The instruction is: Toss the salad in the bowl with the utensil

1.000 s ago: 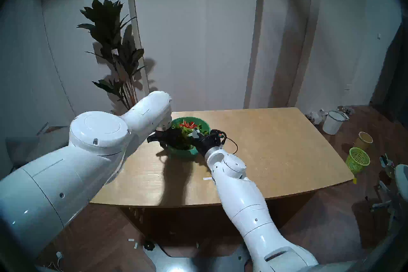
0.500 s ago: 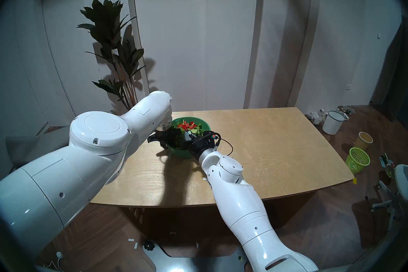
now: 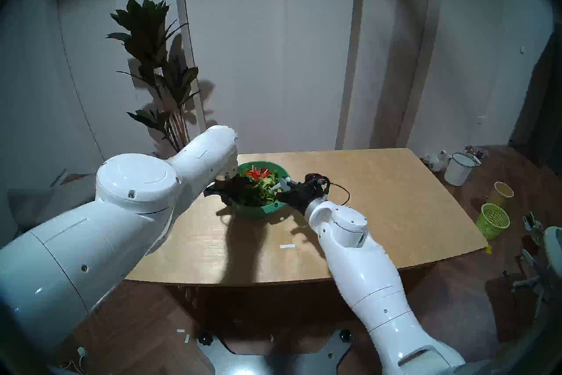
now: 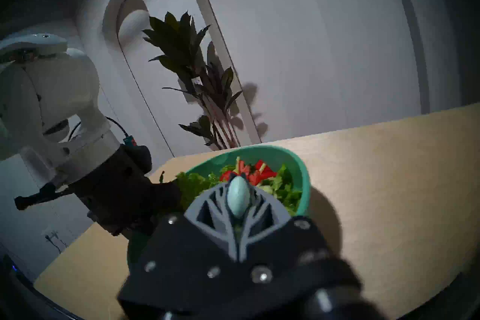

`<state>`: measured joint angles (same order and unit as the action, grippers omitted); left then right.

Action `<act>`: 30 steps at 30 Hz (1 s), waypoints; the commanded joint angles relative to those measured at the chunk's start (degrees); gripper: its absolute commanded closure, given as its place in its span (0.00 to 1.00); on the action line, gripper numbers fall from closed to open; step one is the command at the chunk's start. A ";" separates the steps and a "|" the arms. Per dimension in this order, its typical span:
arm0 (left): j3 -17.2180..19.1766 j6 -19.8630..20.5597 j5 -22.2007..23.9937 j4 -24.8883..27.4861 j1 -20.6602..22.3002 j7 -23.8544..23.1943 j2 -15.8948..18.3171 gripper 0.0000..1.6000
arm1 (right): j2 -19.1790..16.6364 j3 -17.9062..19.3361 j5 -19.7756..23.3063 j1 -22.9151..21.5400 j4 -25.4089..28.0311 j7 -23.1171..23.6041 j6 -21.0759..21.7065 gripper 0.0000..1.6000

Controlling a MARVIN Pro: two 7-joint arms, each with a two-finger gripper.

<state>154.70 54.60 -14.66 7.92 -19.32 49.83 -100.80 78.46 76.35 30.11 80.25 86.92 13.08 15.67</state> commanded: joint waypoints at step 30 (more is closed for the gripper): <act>1.84 0.40 -1.72 -1.13 -1.28 0.16 -0.80 1.00 | -14.53 -5.28 -19.21 -20.27 2.21 11.62 2.07 1.00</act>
<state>156.34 54.60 -16.41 7.86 -19.16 49.74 -100.89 65.79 72.93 14.63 65.71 90.00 23.45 20.19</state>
